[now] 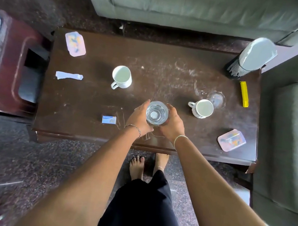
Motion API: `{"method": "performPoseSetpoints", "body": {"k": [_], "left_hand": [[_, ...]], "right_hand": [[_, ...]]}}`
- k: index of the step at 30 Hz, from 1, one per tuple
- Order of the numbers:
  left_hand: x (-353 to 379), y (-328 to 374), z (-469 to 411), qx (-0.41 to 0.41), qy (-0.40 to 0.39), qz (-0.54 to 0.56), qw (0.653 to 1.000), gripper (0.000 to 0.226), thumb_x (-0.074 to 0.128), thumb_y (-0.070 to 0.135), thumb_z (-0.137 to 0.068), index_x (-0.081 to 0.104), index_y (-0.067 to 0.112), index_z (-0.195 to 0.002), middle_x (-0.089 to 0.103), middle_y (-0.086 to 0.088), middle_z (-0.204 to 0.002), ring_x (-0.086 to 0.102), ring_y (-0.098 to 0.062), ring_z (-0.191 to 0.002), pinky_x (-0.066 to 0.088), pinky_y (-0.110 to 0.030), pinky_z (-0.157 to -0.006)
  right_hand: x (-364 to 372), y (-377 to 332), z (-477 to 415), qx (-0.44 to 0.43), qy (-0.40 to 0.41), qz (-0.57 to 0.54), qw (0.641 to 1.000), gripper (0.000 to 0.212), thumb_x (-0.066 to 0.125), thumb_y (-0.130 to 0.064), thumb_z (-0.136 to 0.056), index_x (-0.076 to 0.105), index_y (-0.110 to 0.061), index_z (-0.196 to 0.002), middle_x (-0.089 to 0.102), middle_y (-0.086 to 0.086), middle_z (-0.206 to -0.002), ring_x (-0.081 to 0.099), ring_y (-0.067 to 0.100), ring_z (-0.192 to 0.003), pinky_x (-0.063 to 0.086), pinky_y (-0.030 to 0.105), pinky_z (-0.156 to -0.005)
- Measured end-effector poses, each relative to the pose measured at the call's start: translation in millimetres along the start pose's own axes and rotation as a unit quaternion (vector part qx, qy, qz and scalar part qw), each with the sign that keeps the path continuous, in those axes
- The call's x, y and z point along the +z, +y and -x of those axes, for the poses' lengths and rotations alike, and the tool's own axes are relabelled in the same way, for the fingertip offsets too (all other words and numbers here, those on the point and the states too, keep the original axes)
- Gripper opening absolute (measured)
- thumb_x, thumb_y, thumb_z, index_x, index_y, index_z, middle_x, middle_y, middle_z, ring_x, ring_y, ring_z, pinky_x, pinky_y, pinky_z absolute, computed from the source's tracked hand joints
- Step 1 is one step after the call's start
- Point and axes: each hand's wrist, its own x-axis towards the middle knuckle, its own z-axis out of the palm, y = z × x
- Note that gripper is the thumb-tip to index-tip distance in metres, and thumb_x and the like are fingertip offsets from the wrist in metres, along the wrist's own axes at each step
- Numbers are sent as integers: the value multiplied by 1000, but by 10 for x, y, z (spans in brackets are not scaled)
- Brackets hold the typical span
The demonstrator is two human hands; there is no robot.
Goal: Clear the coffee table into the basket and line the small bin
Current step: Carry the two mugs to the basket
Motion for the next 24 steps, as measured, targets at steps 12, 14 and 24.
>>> {"method": "performPoseSetpoints", "body": {"k": [12, 14, 24], "left_hand": [[-74, 113, -204, 16, 17, 0, 1000, 83, 89, 16, -59, 45, 26, -129, 66, 0, -119, 61, -29, -107, 45, -30, -82], [-135, 177, -267, 21, 17, 12, 1000, 82, 89, 16, -58, 46, 27, -127, 66, 0, -118, 61, -29, -107, 49, -33, -86], [-324, 406, -662, 14, 40, 31, 999, 84, 89, 13, -59, 46, 26, -129, 66, 0, -119, 61, -28, -109, 49, -36, -91]], "right_hand": [[-84, -83, -82, 12, 20, -3, 1000, 52, 75, -36, -68, 51, -25, -113, 64, -6, -86, 61, 20, -79, 41, 24, -66], [-171, -145, -158, 7, 16, 1, 1000, 55, 76, -36, -68, 51, -25, -116, 68, -2, -95, 64, 22, -86, 43, 26, -70], [-436, -424, -606, -24, 2, 18, 1000, 58, 77, -33, -70, 52, -21, -122, 70, 1, -104, 64, 25, -99, 44, 27, -75]]}}
